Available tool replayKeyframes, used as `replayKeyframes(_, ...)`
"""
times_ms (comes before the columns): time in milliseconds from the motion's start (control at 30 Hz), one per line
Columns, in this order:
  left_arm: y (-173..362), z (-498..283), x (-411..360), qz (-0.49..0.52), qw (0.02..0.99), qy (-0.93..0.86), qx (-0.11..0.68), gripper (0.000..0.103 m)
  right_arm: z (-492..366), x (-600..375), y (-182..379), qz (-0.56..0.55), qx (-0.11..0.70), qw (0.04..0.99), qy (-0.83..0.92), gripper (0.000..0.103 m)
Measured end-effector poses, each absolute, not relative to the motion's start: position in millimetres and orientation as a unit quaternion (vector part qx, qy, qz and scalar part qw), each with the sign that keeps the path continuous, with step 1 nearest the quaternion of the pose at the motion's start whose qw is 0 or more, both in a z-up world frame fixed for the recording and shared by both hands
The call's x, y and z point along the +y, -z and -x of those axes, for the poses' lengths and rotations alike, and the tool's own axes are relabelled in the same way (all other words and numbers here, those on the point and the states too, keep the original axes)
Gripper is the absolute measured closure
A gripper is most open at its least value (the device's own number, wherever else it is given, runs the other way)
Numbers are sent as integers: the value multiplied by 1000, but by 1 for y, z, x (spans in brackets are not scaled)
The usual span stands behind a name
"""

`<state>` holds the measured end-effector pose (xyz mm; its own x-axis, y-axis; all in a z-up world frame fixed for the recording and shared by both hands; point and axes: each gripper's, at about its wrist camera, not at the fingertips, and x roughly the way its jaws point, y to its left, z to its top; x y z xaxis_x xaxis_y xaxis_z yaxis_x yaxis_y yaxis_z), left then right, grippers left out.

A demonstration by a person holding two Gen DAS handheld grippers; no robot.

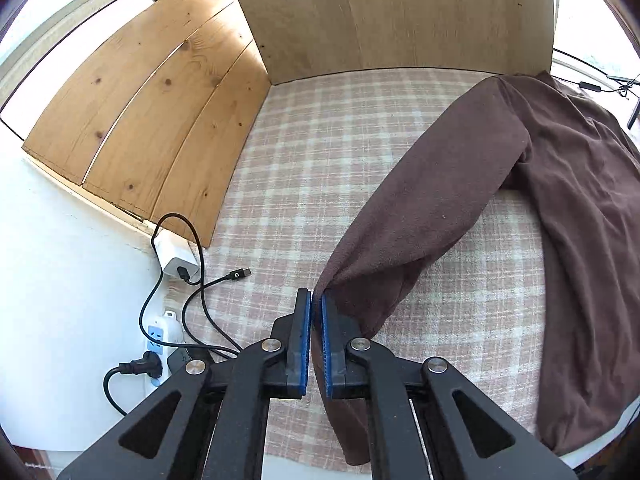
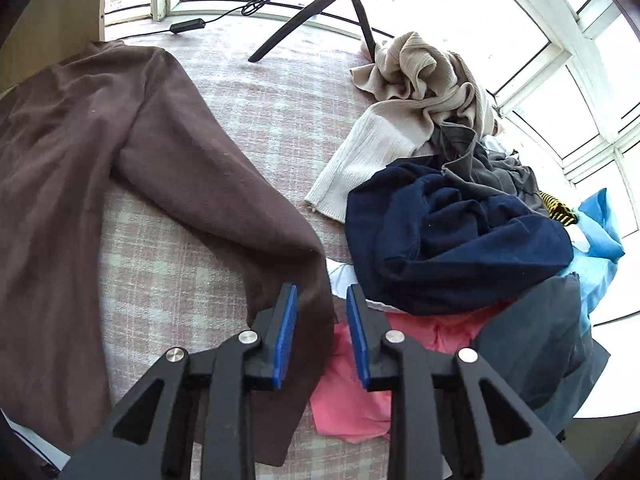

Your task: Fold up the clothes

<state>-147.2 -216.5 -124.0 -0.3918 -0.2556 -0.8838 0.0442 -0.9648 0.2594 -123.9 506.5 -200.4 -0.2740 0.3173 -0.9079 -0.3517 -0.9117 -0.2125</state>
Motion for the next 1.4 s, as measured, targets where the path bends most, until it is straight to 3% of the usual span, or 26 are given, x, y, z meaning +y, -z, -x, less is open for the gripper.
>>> replayKeyframes(33, 123, 140, -211, -538, 78, 834, -95, 97, 118, 500, 195, 558, 46, 167, -811, 72)
replayKeyframes(67, 121, 133, -202, -534, 62, 838, -94, 96, 108, 490, 192, 558, 69, 121, -818, 62)
replayKeyframes(133, 122, 119, -176, -537, 15, 839, -92, 83, 94, 464, 193, 560, 78, 59, -823, 51)
replayKeyframes(333, 147, 41, -98, -573, -160, 803, -40, 80, 54, 394, 232, 583, 80, -31, -808, 51)
replayKeyframes(467, 178, 10, -38, -603, -214, 766, -64, 78, 41, 389, 258, 599, 102, -42, -793, 51)
replayKeyframes(567, 197, 11, -21, -620, -212, 753, -61, 78, 34, 389, 262, 598, 109, -43, -793, 51)
replayKeyframes(633, 204, 16, -18, -627, -208, 749, -55, 96, 30, 390, 262, 597, 111, -46, -793, 51)
replayKeyframes(700, 202, 18, -18, -626, -210, 750, -39, 98, 24, 390, 260, 593, 113, -49, -796, 51)
replayKeyframes(867, 155, 9, -40, -590, -209, 780, 10, 102, 15, 385, 259, 593, 98, -59, -797, 51)
replayKeyframes(1200, 137, 17, -94, -573, -154, 804, 50, 102, 32, 326, 277, 590, 29, -122, -798, 51)
replayKeyframes(1400, 146, 21, -96, -577, -165, 799, 39, 102, 42, 318, 281, 585, 35, -129, -800, 51)
